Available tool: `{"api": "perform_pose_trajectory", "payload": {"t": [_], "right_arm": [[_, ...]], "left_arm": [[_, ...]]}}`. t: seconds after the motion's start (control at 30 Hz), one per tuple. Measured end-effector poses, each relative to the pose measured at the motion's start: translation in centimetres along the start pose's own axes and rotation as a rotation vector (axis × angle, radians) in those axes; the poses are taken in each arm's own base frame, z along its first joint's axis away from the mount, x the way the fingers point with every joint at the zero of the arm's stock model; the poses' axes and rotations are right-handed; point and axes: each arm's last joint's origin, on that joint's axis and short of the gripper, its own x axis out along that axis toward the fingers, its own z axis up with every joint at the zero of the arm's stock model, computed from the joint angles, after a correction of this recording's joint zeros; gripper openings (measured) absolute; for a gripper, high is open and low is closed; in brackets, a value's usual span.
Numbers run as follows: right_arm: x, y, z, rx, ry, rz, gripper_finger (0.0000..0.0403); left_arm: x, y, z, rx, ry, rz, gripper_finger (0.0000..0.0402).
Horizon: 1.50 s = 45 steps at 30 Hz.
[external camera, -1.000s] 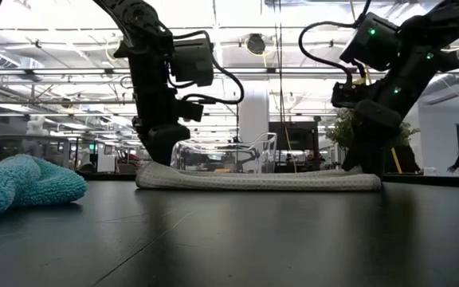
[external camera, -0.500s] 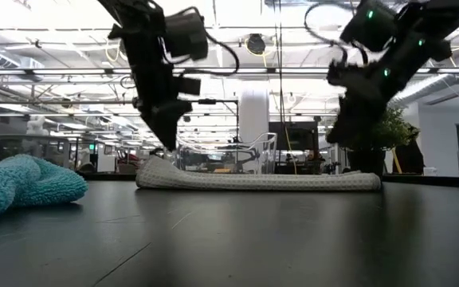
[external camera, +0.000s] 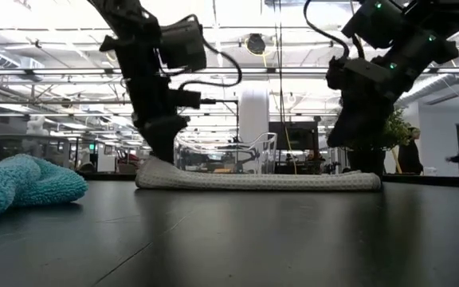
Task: Fold microfiber towels
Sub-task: Fold the white microfiber towel
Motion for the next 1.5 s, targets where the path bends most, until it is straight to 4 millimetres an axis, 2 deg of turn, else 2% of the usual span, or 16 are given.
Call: {"api": "perform_pose_trajectory", "payload": {"t": [0.2,0.33,0.63,0.87,1.03,1.2,1.5], "right_arm": [[1.4,0.6,-0.8,-0.016,0.056,0.021,0.0028],[2.1,0.8,-1.2,-0.009,0.073,0.021,0.0027],[3.8,0.8,-1.5,-0.019,0.087,0.014,0.0027],[4.6,0.4,-2.6,-0.034,0.207,-0.014,0.0027],[3.7,0.0,-3.1,-0.029,0.29,-0.022,0.0027],[2.3,-0.1,-3.1,-0.029,0.302,-0.024,0.0027],[-0.6,0.7,-1.0,0.094,0.113,0.094,0.003]], "left_arm": [[1.4,-0.2,-1.6,0.023,0.075,0.001,0.0134],[1.7,-0.1,-2.3,0.003,0.099,-0.01,0.0134],[1.5,-0.6,-2.5,-0.02,0.106,-0.028,0.0134],[1.1,-1.6,-2.9,-0.026,0.116,-0.058,0.0134],[0.6,-2.8,-3.3,-0.038,0.122,-0.094,0.0134],[0.1,-4.1,-3.8,-0.052,0.115,-0.119,0.0134],[-0.2,-4.8,-4.0,-0.067,0.102,-0.127,0.0134]]}}
